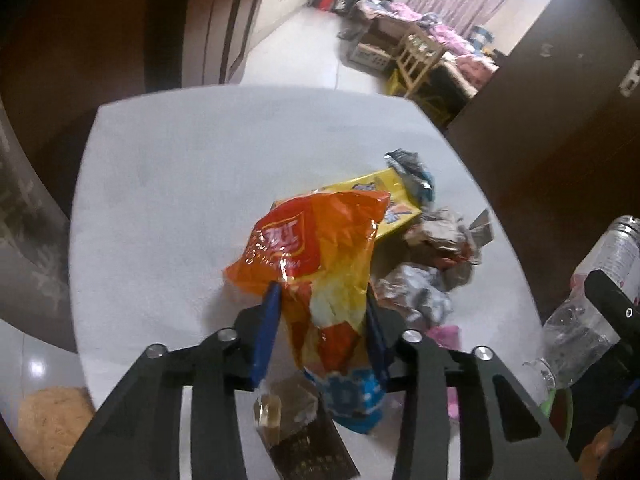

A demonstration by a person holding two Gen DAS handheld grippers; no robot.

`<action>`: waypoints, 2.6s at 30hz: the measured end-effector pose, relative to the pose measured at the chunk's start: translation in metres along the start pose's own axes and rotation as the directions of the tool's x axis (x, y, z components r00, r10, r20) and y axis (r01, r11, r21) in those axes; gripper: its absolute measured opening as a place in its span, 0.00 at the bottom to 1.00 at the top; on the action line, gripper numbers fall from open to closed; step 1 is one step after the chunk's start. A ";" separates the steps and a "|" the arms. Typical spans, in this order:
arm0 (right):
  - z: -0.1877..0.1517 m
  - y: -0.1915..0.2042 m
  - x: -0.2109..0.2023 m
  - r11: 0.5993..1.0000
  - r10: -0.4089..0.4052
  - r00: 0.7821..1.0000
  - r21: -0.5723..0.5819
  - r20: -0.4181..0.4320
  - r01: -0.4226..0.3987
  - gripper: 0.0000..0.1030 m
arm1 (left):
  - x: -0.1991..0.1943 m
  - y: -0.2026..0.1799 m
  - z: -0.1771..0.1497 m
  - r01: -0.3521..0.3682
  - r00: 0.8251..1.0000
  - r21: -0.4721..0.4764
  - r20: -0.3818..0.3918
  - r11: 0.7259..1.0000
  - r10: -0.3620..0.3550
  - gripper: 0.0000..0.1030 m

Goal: Collect trash
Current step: 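Grasp the clear water bottle with the right tool while the left grasps the orange chip bag, then carry the bottle and chip bag over the green bin and open both tools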

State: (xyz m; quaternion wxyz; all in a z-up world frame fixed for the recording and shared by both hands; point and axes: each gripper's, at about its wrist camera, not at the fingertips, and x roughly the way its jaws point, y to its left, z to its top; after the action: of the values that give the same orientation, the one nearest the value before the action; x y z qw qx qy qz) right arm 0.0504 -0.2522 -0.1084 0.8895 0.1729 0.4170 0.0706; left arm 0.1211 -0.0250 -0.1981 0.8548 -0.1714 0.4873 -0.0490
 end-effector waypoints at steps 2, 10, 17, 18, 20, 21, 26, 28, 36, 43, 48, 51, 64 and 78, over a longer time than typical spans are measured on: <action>0.001 0.005 -0.014 1.000 0.012 1.000 -0.016 0.020 -0.011 0.63 | -0.023 -0.002 -0.002 0.006 0.999 0.021 0.047 1.000 -0.007 0.31; -0.002 0.010 -0.068 0.997 0.068 0.990 -0.052 0.120 -0.062 0.63 | -0.123 -0.027 -0.012 0.010 0.960 0.119 0.275 0.993 -0.042 0.31; -0.009 0.004 -0.117 0.991 0.117 0.971 -0.085 0.207 -0.102 0.63 | -0.182 -0.060 -0.021 0.021 0.909 0.208 0.403 0.978 -0.105 0.31; -0.011 0.004 -0.122 0.990 0.125 0.969 -0.089 0.215 -0.108 0.63 | -0.190 -0.066 -0.025 0.024 0.902 0.224 0.415 0.974 -0.118 0.31; -0.015 -0.001 -0.133 0.988 0.140 0.963 -0.097 0.232 -0.120 0.63 | -0.198 -0.075 -0.028 0.035 0.896 0.241 0.422 0.970 -0.137 0.31; -0.016 -0.005 -0.140 0.987 0.144 0.959 -0.102 0.242 -0.122 0.63 | -0.201 -0.078 -0.031 0.041 0.894 0.249 0.423 0.968 -0.147 0.31; -0.023 -0.019 -0.170 0.985 0.149 0.950 -0.123 0.274 -0.119 0.63 | -0.210 -0.105 -0.047 0.043 0.889 0.306 0.422 0.951 -0.176 0.31; -0.025 -0.028 -0.181 0.983 0.159 0.946 -0.129 0.281 -0.127 0.63 | -0.213 -0.116 -0.054 0.043 0.887 0.321 0.423 0.946 -0.184 0.31; -0.030 -0.079 -0.211 0.980 0.185 0.946 -0.123 0.266 -0.157 0.63 | -0.210 -0.163 -0.099 0.104 0.879 0.350 0.405 0.931 -0.251 0.31; -0.031 -0.109 -0.232 0.982 0.157 0.954 -0.146 0.255 -0.122 0.63 | -0.204 -0.204 -0.135 0.163 0.872 0.366 0.381 0.916 -0.308 0.34; -0.037 -0.130 -0.233 0.986 0.123 0.966 -0.139 0.229 -0.093 0.63 | -0.190 -0.223 -0.155 0.167 0.878 0.362 0.369 0.917 -0.305 0.35; -0.040 -0.144 -0.229 0.991 0.095 0.973 -0.115 0.209 -0.072 0.63 | -0.182 -0.235 -0.164 0.166 0.879 0.361 0.367 0.918 -0.303 0.36; -0.047 -0.188 -0.219 0.997 -0.041 0.986 -0.056 0.161 0.050 0.63 | -0.152 -0.288 -0.183 0.206 0.891 0.431 0.289 0.878 -0.351 0.36; -0.057 -0.209 -0.210 0.981 -0.189 0.973 -0.017 0.134 0.193 0.80 | -0.122 -0.318 -0.193 0.240 0.911 0.508 0.177 0.827 -0.373 0.71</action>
State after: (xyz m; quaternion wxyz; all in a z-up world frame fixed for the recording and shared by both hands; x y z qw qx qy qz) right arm -0.1319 -0.4891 -0.0678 0.9202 0.1230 0.3710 -0.0208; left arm -0.0802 -0.3397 -0.0804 0.9090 -0.0379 0.3053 -0.2812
